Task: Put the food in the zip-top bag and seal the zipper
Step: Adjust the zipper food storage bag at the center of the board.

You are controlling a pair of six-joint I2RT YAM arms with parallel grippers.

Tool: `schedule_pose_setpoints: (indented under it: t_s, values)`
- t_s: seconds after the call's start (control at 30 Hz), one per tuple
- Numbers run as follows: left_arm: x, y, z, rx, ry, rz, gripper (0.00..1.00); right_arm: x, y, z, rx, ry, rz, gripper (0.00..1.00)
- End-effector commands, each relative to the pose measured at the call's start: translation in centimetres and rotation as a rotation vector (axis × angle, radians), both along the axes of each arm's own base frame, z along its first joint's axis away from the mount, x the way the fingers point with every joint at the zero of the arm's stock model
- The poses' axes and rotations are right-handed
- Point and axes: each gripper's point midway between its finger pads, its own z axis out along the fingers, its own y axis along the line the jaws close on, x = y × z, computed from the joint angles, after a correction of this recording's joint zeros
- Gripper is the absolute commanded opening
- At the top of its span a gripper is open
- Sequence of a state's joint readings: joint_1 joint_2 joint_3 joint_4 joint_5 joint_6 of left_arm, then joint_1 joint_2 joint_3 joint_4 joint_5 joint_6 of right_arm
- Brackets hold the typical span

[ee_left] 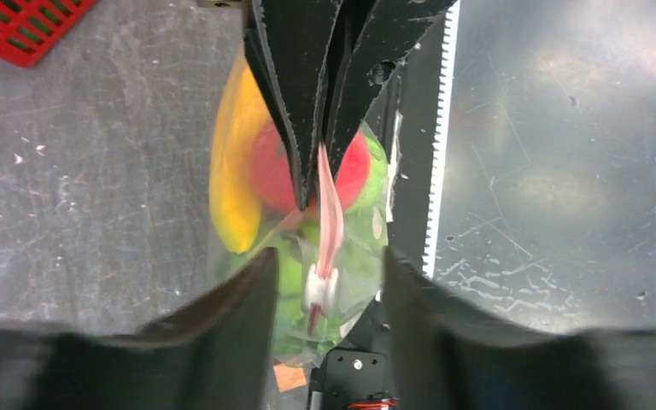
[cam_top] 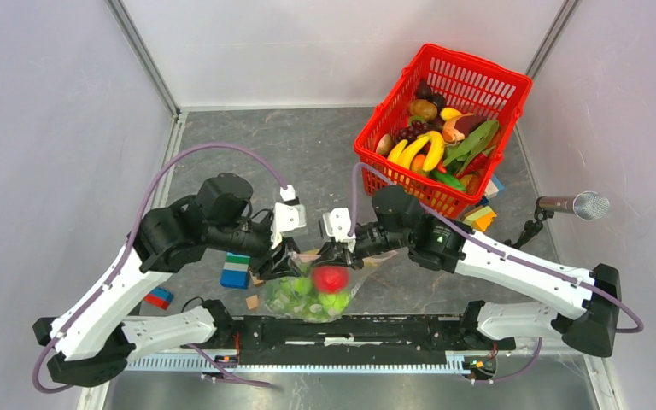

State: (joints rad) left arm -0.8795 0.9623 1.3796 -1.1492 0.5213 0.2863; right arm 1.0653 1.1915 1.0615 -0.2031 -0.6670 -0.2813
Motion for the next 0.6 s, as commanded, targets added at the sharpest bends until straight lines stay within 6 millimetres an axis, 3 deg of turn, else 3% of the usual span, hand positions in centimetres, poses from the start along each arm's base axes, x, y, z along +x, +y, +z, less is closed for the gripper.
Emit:
schedule_pose_setpoints:
  t_s: [0.0, 0.07, 0.13, 0.33, 0.57]
  values:
    - [1.3, -0.2, 2.7, -0.11, -0.116, 0.067, 0.73, 1.2, 0.0, 2.3, 0.105, 0.009, -0.113, 0.0]
    - [2.2, 0.0, 3.1, -0.154, -0.154, 0.141, 0.91, 1.9, -0.3, 2.0, 0.112, 0.02, -0.173, 0.0]
    - [2.8, 0.5, 3.3, -0.212, -0.188, 0.207, 0.99, 2.5, -0.7, 1.6, 0.124, 0.028, -0.226, 0.0]
    - [3.9, 1.3, 1.9, -0.33, -0.188, 0.365, 1.0, 2.7, -1.6, 1.7, 0.186, 0.026, -0.273, 0.0]
    - [3.5, -1.0, 2.2, -0.448, -0.137, 0.31, 1.0, 1.1, -1.7, 2.0, 0.21, 0.013, -0.18, 0.0]
